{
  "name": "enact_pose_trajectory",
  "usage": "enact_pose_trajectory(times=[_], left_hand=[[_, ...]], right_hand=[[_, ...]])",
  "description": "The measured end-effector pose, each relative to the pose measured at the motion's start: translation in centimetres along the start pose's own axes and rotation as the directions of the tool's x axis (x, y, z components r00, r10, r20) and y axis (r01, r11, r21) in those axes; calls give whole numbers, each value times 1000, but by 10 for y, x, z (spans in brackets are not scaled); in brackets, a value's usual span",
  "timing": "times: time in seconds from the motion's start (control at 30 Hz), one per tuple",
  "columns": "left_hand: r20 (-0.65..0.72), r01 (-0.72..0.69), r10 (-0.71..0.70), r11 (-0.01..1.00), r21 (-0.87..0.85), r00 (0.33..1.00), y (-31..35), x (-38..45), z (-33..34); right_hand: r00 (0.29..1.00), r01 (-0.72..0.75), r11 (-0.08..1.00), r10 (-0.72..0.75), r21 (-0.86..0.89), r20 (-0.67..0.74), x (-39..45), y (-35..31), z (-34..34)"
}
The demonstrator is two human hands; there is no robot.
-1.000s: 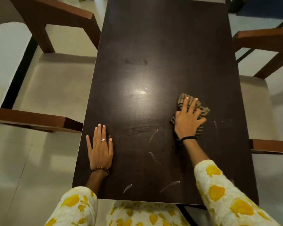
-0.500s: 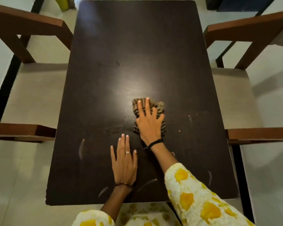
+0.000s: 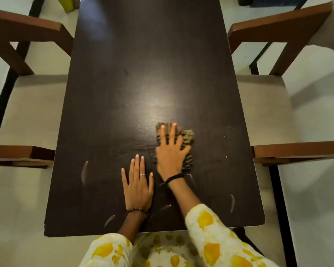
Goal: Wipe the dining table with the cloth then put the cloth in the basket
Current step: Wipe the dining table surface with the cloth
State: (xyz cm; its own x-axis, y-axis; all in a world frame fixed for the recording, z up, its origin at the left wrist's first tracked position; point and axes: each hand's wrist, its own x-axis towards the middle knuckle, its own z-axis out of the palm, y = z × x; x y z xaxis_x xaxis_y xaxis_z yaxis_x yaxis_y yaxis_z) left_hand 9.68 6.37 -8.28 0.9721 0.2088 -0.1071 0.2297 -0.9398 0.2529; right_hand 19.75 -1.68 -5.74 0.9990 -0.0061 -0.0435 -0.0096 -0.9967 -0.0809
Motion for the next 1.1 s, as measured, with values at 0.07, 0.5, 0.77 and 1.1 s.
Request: enact_pose_trajectory(times=[0.07,0.5,0.77,1.1], left_hand=[[-4,-11,11,1000,9,1000,-1,0,2],[-27,-20,19,999,-25,999,2,-1,-2],[68,-289,287,957,21,955,21,-13,-1],[90,-320,318,948,9,944,23,-18,4]], right_hand=[[992,126,992,-126,4,23,-7,-11,1],[977,-212,977,212,3,-11,39,152,-12],[982,129,988,-140,-90,-130,-36,104,5],[990,-126,992,127,17,-65,46,170,-6]])
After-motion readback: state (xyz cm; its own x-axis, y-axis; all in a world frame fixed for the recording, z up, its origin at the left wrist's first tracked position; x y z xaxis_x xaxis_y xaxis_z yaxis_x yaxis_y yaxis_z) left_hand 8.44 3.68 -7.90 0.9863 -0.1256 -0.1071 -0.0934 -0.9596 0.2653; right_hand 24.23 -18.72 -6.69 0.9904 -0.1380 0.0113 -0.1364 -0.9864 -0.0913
